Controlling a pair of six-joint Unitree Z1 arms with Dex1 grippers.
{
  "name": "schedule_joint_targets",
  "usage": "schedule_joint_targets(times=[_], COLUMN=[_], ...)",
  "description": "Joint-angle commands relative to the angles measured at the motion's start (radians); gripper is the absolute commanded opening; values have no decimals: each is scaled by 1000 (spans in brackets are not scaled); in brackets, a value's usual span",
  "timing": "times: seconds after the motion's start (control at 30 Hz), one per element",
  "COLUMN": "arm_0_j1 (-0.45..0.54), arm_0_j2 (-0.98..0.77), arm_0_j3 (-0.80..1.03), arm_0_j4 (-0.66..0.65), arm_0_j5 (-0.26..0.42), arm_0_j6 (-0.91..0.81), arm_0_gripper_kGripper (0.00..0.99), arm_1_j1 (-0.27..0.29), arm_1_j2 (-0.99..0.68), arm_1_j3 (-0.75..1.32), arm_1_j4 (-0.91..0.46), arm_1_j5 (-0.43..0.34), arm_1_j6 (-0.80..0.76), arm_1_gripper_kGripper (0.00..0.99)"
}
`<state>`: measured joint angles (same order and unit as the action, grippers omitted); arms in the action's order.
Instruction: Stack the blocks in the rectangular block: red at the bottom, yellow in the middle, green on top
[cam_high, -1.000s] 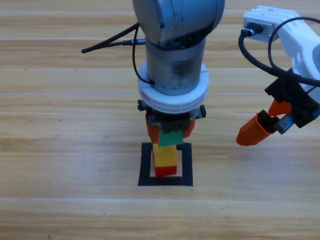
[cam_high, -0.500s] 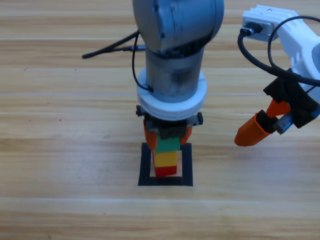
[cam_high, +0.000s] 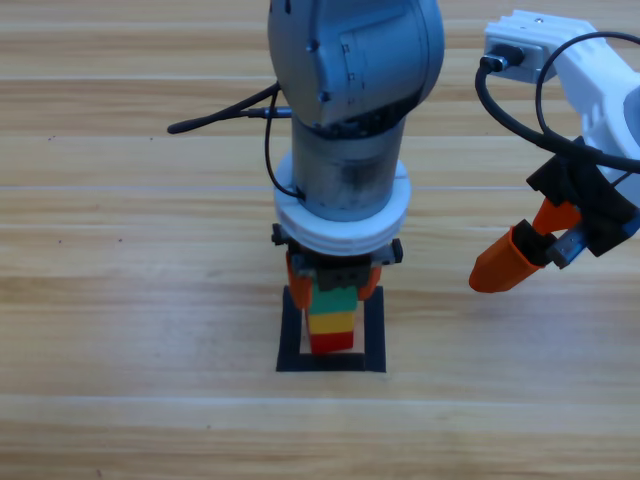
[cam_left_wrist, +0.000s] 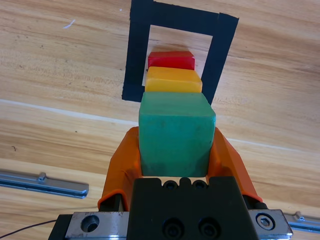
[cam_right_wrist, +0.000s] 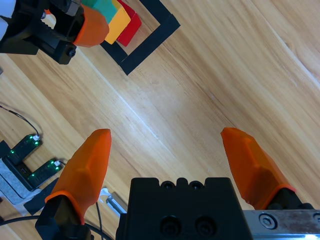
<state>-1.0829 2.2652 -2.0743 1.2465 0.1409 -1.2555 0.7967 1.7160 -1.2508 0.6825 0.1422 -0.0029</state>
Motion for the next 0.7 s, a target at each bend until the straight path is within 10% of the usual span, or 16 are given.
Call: schedule_joint_targets(times=[0.03,0.23,0.47,0.7], arm_0_j1=[-2,-3,-6,-92], arm_0_j2=[10,-18,-32,-151], arm_0_j3=[28,3,-13,-211], arm_0_j4=[-10,-7,-2,94], arm_0_j5=[-4,5,34,230], arm_0_j6=[10,8,14,74], arm_0_gripper_kGripper=[51,986,990,990], arm_1_j1=[-22,-22,-22,-22], arm_1_j2=[60,62,62,63], arm_1_j3=[-7,-7,-9,-9], arm_1_j4=[-15,-15,-17,-15], arm_1_j5=[17,17,17,17], arm_1_j6=[-9,-9,-9,-9], arm_1_gripper_kGripper=[990,990,990,990])
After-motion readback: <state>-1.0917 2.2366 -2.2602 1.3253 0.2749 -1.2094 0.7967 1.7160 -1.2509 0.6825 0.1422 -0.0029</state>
